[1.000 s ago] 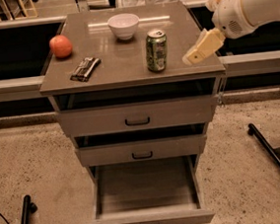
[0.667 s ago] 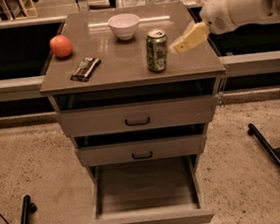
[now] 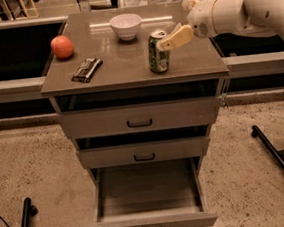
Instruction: Place green can into bottom drawer
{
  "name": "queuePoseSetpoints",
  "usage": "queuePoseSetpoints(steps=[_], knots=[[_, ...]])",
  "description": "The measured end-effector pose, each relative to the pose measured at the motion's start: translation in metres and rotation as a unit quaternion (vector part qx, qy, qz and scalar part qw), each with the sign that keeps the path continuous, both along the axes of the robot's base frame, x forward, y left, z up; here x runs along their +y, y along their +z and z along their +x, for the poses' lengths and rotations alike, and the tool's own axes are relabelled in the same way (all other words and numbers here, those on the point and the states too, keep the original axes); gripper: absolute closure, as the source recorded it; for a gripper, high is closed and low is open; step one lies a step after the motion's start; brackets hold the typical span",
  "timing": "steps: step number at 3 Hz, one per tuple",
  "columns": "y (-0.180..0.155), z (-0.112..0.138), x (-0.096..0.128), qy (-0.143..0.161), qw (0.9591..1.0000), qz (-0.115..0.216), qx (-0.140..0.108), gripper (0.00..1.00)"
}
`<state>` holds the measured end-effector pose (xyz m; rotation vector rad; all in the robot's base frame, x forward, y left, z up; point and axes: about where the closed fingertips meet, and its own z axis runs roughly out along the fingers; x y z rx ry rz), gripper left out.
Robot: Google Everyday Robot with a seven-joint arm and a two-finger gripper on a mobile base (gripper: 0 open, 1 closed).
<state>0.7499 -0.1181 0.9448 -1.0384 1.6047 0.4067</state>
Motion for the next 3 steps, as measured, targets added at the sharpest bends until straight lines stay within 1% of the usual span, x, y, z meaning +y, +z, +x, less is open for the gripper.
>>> queuePoseSetpoints(steps=[1,2,3], knots=[[-0.006,0.011,0.007,0.003,0.9998,0.021,0.0,0.0],[-0.02,0.013,0.037,0.047,0.9974,0.051,0.017,0.18],[-0.032,0.01,0.061,0.085,0.9926,0.079,0.036,0.49]])
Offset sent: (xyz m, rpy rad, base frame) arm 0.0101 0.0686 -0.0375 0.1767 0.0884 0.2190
